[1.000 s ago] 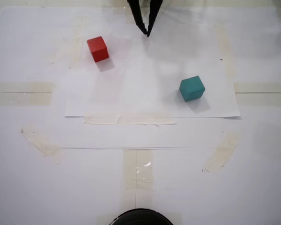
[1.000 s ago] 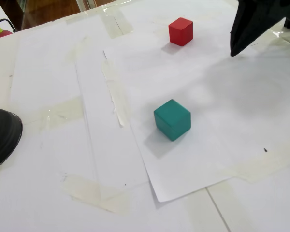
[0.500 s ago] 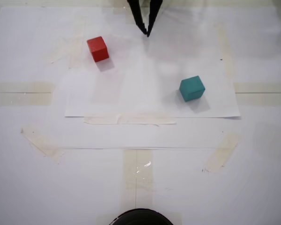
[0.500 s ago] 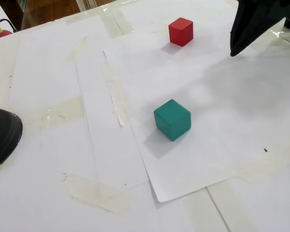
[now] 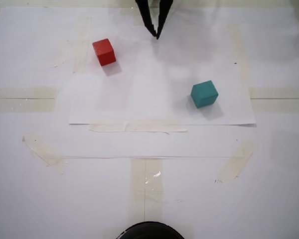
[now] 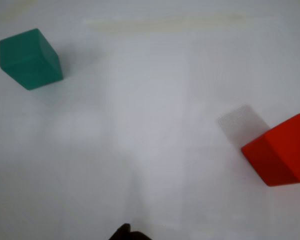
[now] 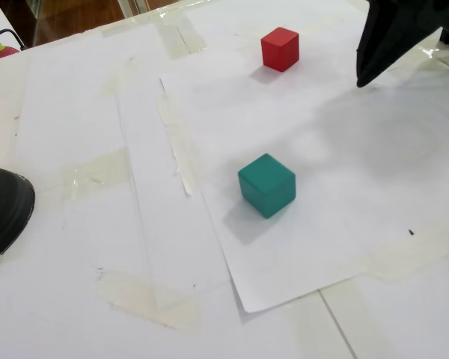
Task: Put the red cube on the top of the blue cube.
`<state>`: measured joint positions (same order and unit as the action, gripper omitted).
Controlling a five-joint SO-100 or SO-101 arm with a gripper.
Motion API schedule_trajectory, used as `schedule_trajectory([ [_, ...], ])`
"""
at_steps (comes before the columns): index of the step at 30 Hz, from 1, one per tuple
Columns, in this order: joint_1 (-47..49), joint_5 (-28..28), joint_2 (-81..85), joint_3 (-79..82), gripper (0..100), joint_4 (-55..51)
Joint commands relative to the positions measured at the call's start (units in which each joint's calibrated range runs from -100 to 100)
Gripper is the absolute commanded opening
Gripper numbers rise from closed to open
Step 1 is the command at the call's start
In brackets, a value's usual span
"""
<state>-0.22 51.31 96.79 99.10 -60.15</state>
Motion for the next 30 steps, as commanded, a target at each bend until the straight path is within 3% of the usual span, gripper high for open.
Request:
schedule_trajectory([
  [1,-0.4,-0.1,0.6,0.8,0,-0.3],
  [10,-2.2,0.0,0.6,0.8,0,-0.3],
  [14,-1.9,3.3,0.6,0.8,0,0.3],
  [21,-2.4,-0.5,0.5,-0.8,2,5.4],
  [26,-4.2,-6.0,-9.7,-15.6,2,6.1],
  [30,-6.2,-7.2,-22.5,-32.0,0,1.2],
])
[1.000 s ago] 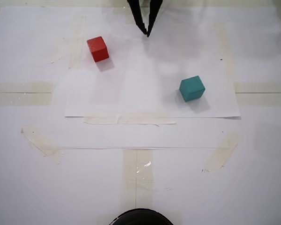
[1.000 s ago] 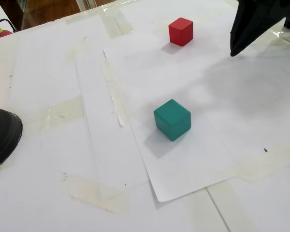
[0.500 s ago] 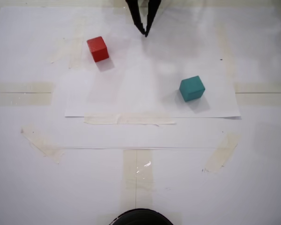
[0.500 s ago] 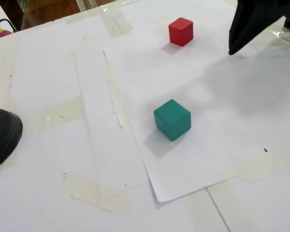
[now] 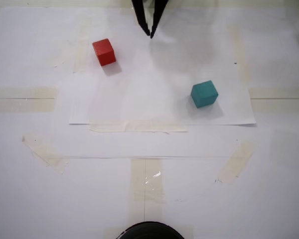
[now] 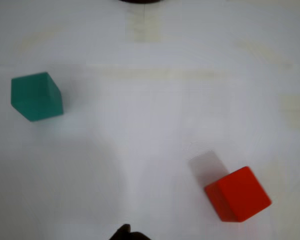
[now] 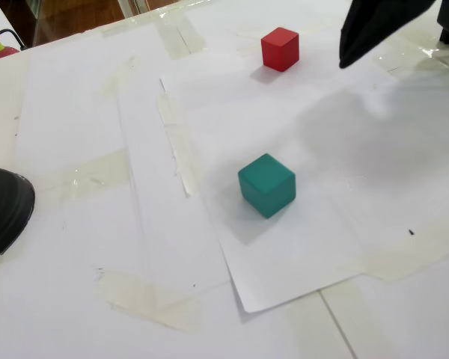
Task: Put the red cube on the top of the blue cube.
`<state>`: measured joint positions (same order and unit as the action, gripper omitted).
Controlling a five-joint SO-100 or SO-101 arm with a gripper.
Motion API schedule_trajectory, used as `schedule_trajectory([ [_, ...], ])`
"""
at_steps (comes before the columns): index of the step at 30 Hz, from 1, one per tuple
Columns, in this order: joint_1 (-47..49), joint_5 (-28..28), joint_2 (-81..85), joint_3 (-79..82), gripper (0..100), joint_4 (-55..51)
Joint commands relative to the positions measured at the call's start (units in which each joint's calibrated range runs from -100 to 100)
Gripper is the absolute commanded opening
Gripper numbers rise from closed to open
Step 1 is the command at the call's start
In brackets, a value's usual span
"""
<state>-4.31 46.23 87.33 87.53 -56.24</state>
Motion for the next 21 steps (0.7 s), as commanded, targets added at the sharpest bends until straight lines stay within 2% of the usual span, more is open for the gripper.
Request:
schedule_trajectory([
  [1,-2.8,-2.5,-16.5,-24.6,0,-4.1],
  [12,-8.9,-3.9,-50.1,-66.8,0,-24.5],
  [15,-7.6,-14.8,-55.2,-71.7,0,-24.1],
  [21,-11.0,-16.7,-59.9,-74.5,0,-24.8],
])
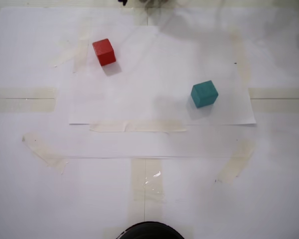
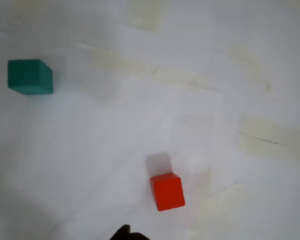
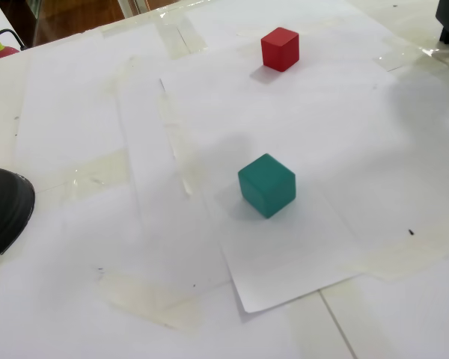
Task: Put the red cube on the top of the blue cube.
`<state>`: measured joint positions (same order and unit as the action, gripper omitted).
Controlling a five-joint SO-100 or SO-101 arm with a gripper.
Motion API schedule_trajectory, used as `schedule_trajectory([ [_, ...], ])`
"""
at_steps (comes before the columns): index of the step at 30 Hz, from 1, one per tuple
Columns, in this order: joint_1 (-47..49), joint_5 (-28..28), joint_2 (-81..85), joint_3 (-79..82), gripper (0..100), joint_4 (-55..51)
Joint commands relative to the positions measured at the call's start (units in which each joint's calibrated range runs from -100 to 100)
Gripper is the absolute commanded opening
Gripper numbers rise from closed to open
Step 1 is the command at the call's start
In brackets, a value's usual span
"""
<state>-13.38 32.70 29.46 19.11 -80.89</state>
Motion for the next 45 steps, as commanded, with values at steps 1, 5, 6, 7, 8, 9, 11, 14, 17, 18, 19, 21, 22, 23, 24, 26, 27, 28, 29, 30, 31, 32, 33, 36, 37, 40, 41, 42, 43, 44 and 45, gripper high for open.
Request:
schedule_trajectory([
  [1,-2.1,-3.2,-2.6,-6.1,0,-0.2],
  [5,-3.3,-4.6,-6.3,-8.2,0,-1.8],
  [6,-3.7,-4.9,-7.6,-9.3,0,-2.7],
  [7,-4.2,-5.5,-8.9,-10.3,0,-3.4],
  [8,-4.6,-6.0,-10.4,-11.2,0,-3.9],
  [9,-5.0,-6.4,-11.8,-12.0,0,-4.5],
  [11,-5.6,-8.1,-14.2,-13.5,0,-4.8],
  [14,-6.4,-9.7,-16.4,-14.1,1,-4.8],
  [17,-6.9,-10.3,-17.6,-13.4,3,-4.4],
  [18,-7.0,-10.5,-18.0,-13.2,4,-4.3],
  [19,-7.0,-10.2,-18.2,-12.7,7,-4.3],
  [21,-6.8,-9.8,-18.6,-12.0,10,-4.3],
  [22,-6.8,-9.5,-18.6,-11.5,13,-4.4],
  [23,-6.5,-9.2,-18.6,-11.1,15,-4.2],
  [24,-6.3,-9.0,-18.5,-10.4,17,-3.8],
  [26,-5.7,-8.8,-18.4,-9.2,20,-2.7],
  [27,-5.5,-8.6,-18.4,-8.4,22,-2.2],
  [28,-5.2,-8.4,-18.5,-7.7,24,-1.7],
  [29,-5.0,-8.3,-18.5,-6.8,25,-1.0],
  [30,-4.8,-8.1,-18.5,-5.9,26,-0.6],
  [31,-4.6,-8.0,-18.6,-4.9,27,0.0],
  [32,-4.3,-7.9,-18.6,-3.9,28,0.9],
  [33,-4.1,-7.7,-18.6,-2.9,29,1.6],
  [36,-3.2,-7.2,-18.4,0.4,30,4.0],
  [37,-3.0,-7.0,-18.4,1.7,30,4.9],
  [40,-2.7,-6.6,-18.6,4.9,30,7.2],
  [41,-2.7,-6.5,-18.8,5.7,30,7.8],
  [42,-2.7,-6.6,-18.9,6.4,30,8.6],
  [43,-2.7,-6.6,-19.0,7.0,30,9.1],
  [44,-2.7,-6.5,-19.0,7.5,30,9.5],
  [45,-2.7,-6.5,-19.2,7.9,30,9.9],
])
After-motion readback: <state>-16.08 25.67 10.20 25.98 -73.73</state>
